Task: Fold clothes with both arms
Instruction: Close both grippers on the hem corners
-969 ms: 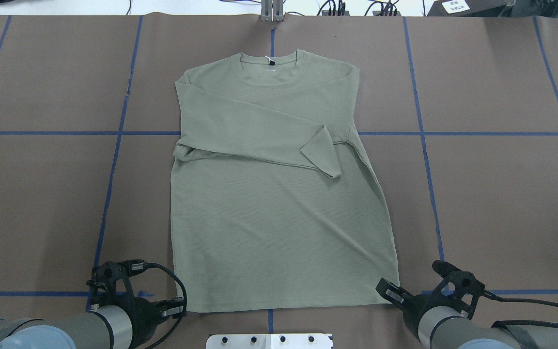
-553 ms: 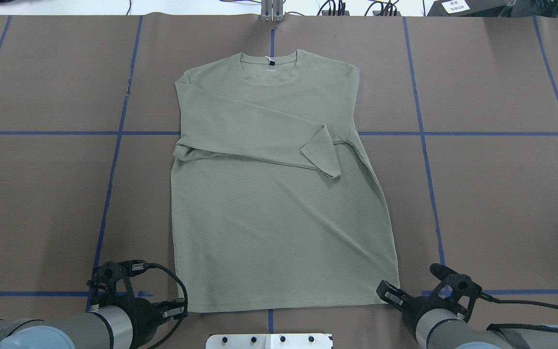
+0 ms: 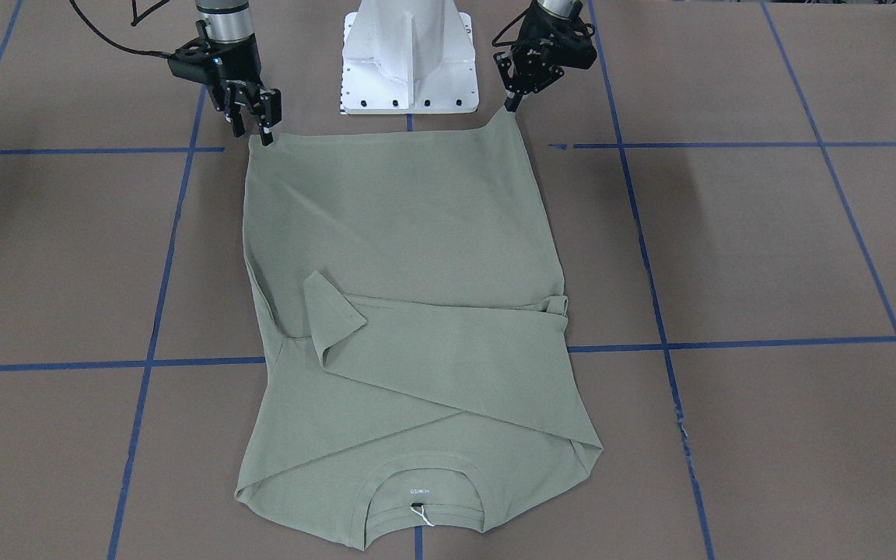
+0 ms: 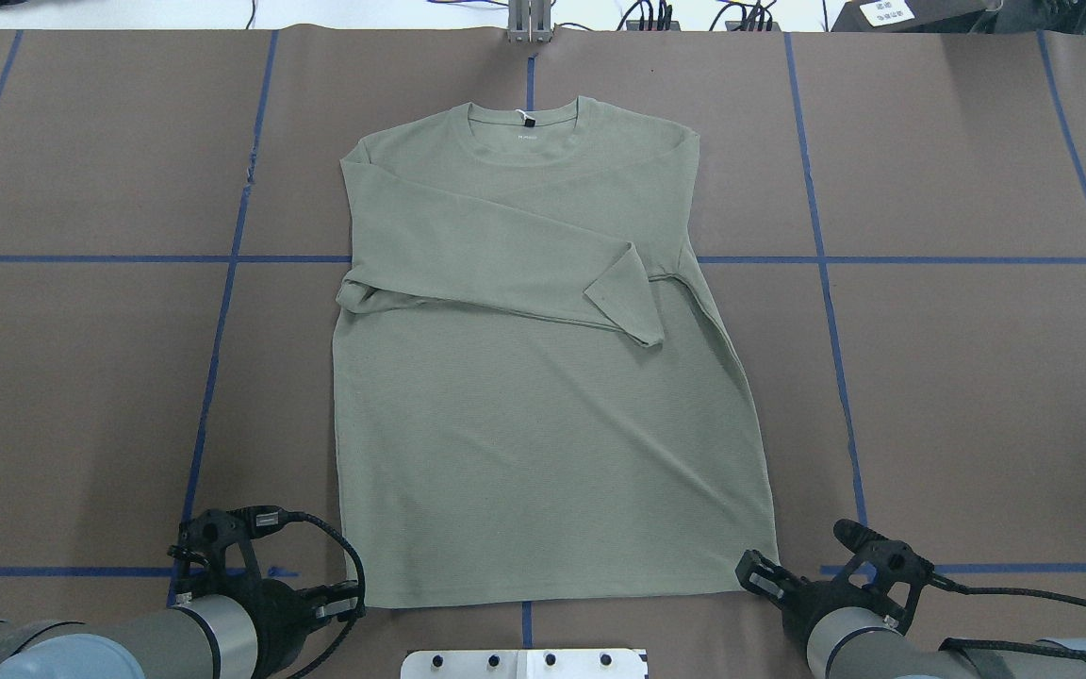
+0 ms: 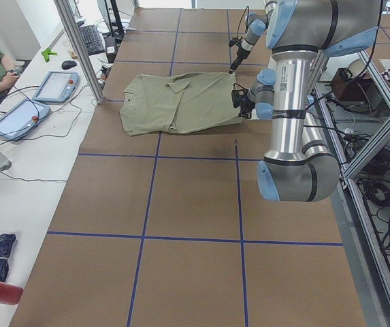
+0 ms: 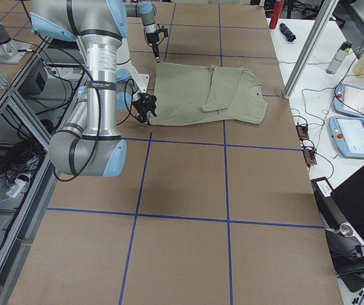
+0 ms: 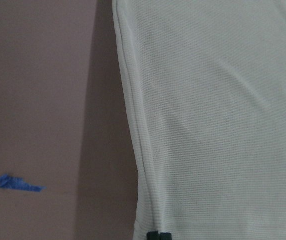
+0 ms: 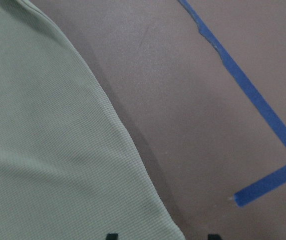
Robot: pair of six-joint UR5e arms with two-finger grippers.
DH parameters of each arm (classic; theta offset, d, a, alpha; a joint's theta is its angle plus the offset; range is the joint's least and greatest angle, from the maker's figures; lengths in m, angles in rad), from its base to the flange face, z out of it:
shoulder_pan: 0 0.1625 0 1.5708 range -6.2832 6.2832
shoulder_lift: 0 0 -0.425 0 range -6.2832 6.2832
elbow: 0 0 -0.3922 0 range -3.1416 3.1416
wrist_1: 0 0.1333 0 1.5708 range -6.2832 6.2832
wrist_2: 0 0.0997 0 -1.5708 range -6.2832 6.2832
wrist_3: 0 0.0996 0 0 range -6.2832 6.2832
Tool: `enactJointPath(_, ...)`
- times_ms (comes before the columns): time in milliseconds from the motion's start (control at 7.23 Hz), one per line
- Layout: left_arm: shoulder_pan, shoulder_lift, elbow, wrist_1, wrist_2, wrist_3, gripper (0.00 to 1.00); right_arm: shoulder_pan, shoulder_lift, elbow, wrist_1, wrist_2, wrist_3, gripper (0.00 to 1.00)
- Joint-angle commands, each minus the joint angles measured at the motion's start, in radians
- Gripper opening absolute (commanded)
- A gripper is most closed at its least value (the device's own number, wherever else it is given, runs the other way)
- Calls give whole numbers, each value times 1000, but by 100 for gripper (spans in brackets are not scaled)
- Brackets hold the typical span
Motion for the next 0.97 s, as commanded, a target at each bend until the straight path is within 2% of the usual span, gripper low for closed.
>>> enactJointPath(0,0,3,-6,0,0,-1,0,-12,0,-14,0,-20,1,59)
enactJointPath(277,0,5,-8,-1,0,-4,0,-14,2,-23,0,-26,3,58)
enactJointPath(415,0,6,-8,-1,1,-4,0,-18,15,-25,0,-32,3,49)
enactJointPath(553,-2,8,-11,-1,2,-6,0,-18,35,-28,0,-40,4,27)
enactJointPath(692,-2,11,-17,-1,2,-6,0,-20,40,-35,0,-47,4,0)
enactJointPath(830,-2,12,-21,0,2,-6,0,-21,40,-48,0,-61,4,0)
